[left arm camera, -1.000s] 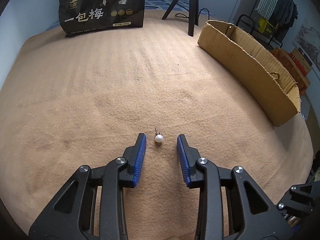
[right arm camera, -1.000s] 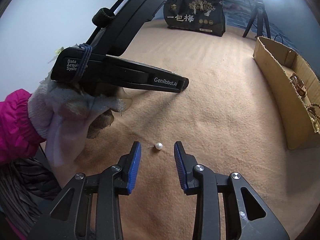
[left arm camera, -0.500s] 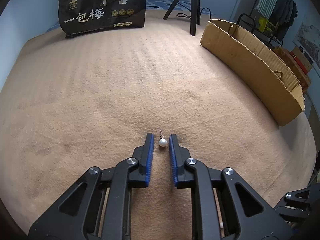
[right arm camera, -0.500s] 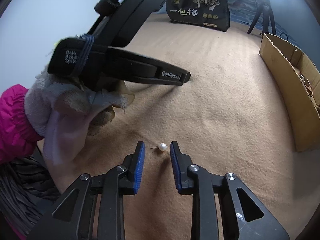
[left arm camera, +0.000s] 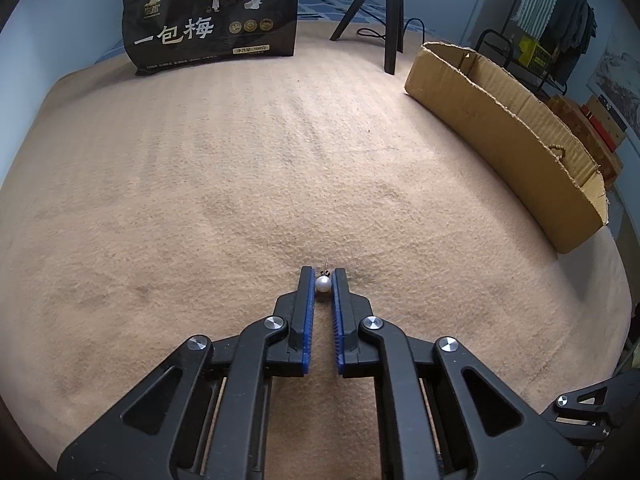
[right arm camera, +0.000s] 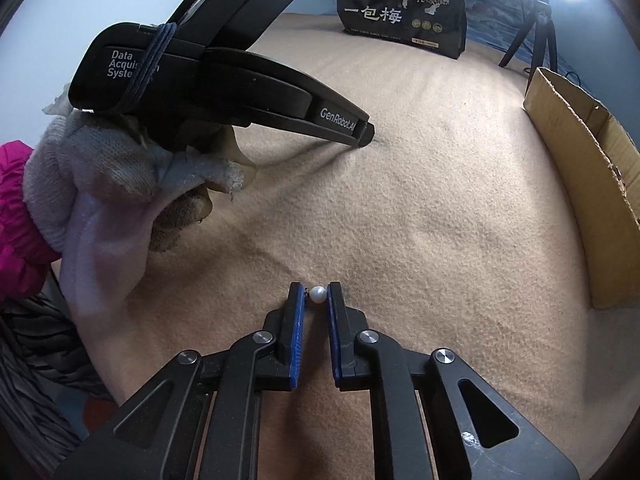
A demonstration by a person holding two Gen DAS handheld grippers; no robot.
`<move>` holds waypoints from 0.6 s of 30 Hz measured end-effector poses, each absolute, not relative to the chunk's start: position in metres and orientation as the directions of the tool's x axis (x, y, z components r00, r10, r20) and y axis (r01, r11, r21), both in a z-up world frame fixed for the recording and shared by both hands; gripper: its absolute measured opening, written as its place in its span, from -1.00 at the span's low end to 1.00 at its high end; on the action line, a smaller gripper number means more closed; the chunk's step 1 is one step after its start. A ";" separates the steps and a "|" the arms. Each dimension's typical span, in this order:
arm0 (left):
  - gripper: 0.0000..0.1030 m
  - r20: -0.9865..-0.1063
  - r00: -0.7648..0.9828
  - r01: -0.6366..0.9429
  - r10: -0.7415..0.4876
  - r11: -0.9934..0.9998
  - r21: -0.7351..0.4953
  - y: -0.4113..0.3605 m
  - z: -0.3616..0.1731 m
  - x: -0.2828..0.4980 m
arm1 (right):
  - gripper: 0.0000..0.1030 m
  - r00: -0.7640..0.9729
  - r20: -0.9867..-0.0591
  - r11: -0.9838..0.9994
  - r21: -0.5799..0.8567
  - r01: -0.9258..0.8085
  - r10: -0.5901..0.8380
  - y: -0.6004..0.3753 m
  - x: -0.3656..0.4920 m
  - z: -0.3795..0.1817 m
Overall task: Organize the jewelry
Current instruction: 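Carry the earring and pearl into the box and open both tools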
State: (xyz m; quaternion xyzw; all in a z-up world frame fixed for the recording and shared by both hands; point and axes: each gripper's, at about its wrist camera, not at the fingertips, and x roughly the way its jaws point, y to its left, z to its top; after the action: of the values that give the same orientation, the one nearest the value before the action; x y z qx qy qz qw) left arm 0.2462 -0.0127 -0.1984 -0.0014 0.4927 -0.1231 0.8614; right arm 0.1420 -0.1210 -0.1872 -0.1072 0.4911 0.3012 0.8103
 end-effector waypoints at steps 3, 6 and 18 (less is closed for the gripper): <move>-0.87 -0.845 0.491 0.201 -0.211 0.971 -0.125 -0.008 -0.195 0.246 | -0.81 0.347 -0.855 0.797 0.121 -0.591 0.387 -0.123 0.142 -0.184; -0.87 -0.842 0.496 0.187 -0.211 0.973 -0.133 -0.004 -0.192 0.246 | -0.82 0.361 -0.846 0.803 0.123 -0.583 0.392 -0.128 0.141 -0.178; -0.87 -0.782 0.570 0.178 -0.251 0.967 -0.180 -0.002 -0.149 0.246 | -0.82 0.470 -0.780 0.846 0.138 -0.515 0.413 -0.156 0.152 -0.134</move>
State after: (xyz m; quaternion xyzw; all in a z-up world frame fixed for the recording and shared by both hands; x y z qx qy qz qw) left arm 0.2458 -0.0017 -0.1486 -0.0407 0.4476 -0.1211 0.8851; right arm 0.1518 -0.1558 -0.1343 -0.0579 0.4374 0.2711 0.8555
